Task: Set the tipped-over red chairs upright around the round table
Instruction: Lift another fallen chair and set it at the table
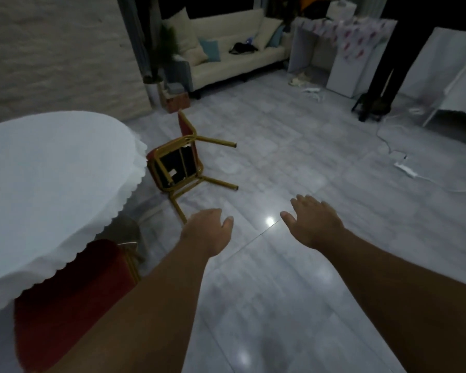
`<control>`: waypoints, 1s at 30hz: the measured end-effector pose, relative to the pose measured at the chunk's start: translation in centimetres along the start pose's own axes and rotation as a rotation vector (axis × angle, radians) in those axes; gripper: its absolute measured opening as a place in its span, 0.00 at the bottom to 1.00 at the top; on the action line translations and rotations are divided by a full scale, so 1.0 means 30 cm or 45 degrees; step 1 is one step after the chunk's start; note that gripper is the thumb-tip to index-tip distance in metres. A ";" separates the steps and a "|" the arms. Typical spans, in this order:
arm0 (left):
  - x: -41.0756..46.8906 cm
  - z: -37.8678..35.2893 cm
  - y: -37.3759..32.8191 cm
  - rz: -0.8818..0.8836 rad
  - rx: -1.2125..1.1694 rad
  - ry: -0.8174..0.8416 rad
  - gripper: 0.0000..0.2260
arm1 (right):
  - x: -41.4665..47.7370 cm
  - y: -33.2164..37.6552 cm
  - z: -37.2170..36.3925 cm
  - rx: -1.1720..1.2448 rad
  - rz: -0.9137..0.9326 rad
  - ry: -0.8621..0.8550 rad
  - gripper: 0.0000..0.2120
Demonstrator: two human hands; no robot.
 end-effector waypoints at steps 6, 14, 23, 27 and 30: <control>0.390 0.008 -0.137 -0.025 0.114 0.011 0.27 | 0.325 -0.103 0.020 0.043 -0.006 0.038 0.32; 0.986 0.071 -0.278 -0.143 0.172 0.065 0.26 | 0.843 -0.235 0.106 0.055 -0.124 0.062 0.32; 1.647 0.097 -0.509 -0.181 0.218 0.103 0.26 | 1.465 -0.462 0.230 0.107 -0.161 0.081 0.32; 1.901 0.086 -0.614 -0.093 0.194 0.120 0.26 | 1.739 -0.582 0.283 0.103 -0.071 0.105 0.32; 2.078 0.085 -0.690 -0.032 0.155 0.129 0.27 | 1.942 -0.681 0.331 0.037 -0.025 0.148 0.32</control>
Point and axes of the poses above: each hand's wrist, its own x-axis towards the middle knuckle, its own z-axis out of the back of the hand, y = z × x, the point moved 7 cm from there along x, towards the middle knuckle, and after that the axes turned 8 degrees about x, right-handed, at the moved point
